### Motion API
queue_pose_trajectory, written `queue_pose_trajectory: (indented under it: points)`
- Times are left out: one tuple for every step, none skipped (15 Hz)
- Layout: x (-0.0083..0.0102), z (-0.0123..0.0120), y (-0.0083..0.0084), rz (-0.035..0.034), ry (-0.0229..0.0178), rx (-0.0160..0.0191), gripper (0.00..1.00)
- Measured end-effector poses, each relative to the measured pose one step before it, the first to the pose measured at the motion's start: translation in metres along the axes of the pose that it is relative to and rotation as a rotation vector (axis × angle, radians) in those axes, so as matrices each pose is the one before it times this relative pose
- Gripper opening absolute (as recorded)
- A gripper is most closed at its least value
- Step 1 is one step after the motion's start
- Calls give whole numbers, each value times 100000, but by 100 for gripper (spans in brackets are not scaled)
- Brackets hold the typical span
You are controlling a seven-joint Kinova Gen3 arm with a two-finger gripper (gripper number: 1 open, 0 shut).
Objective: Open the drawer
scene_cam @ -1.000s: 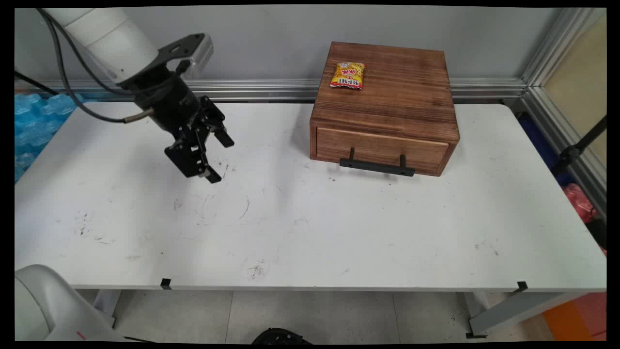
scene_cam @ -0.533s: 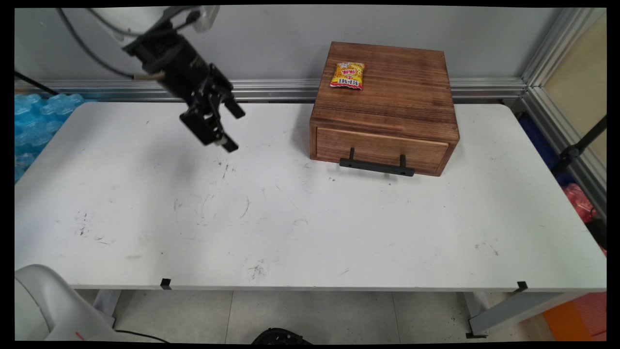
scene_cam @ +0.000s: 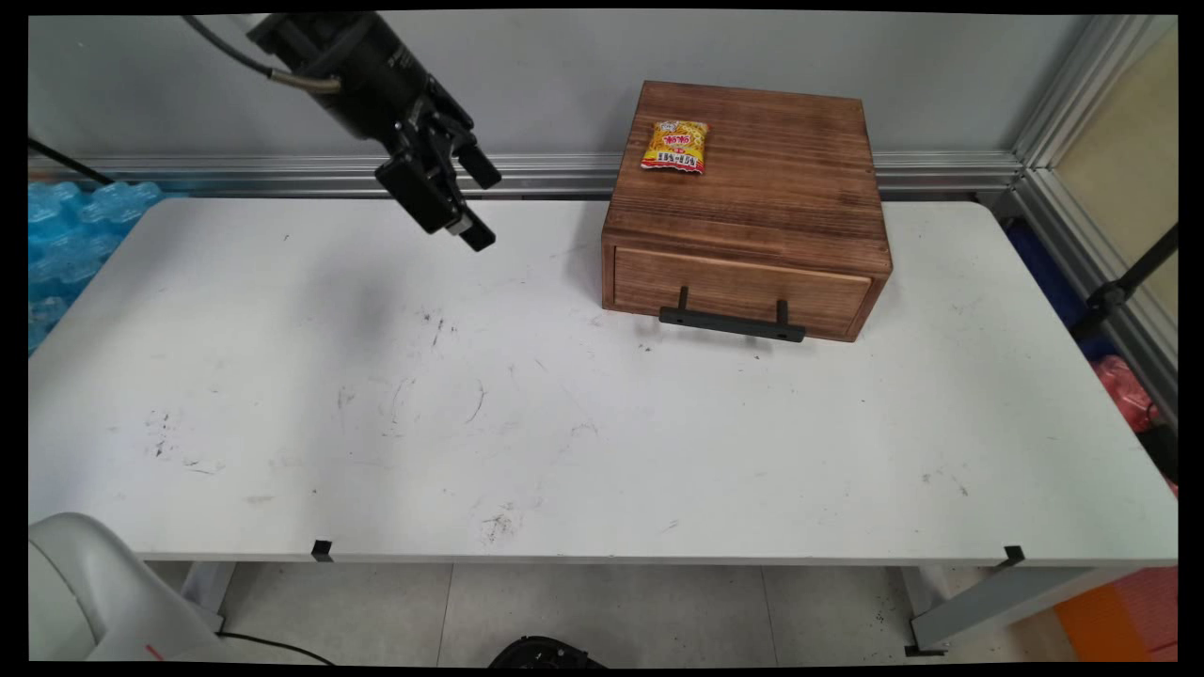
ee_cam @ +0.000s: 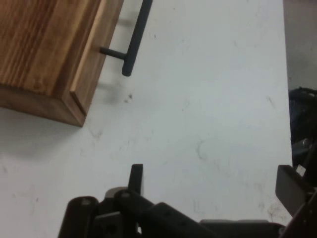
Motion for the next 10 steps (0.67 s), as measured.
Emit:
queue_pose_trajectory:
  points:
    - [374,-22,14,-381,394,468,100]
    - [420,98,37,-542,421,652,100]
    - [378,170,87,-410,245,525,100]
    - [282,160,45,-397,246,428,100]
    - [500,361,132,-370,137,589,100]
    - [393,289,96,-116,227,452,100]
    - [627,505,143,6,135,606,100]
    - [461,359,63,47,318,464,100]
    - [883,735,143,251,371,797,100]
    - [799,717,114,559,354,732,100]
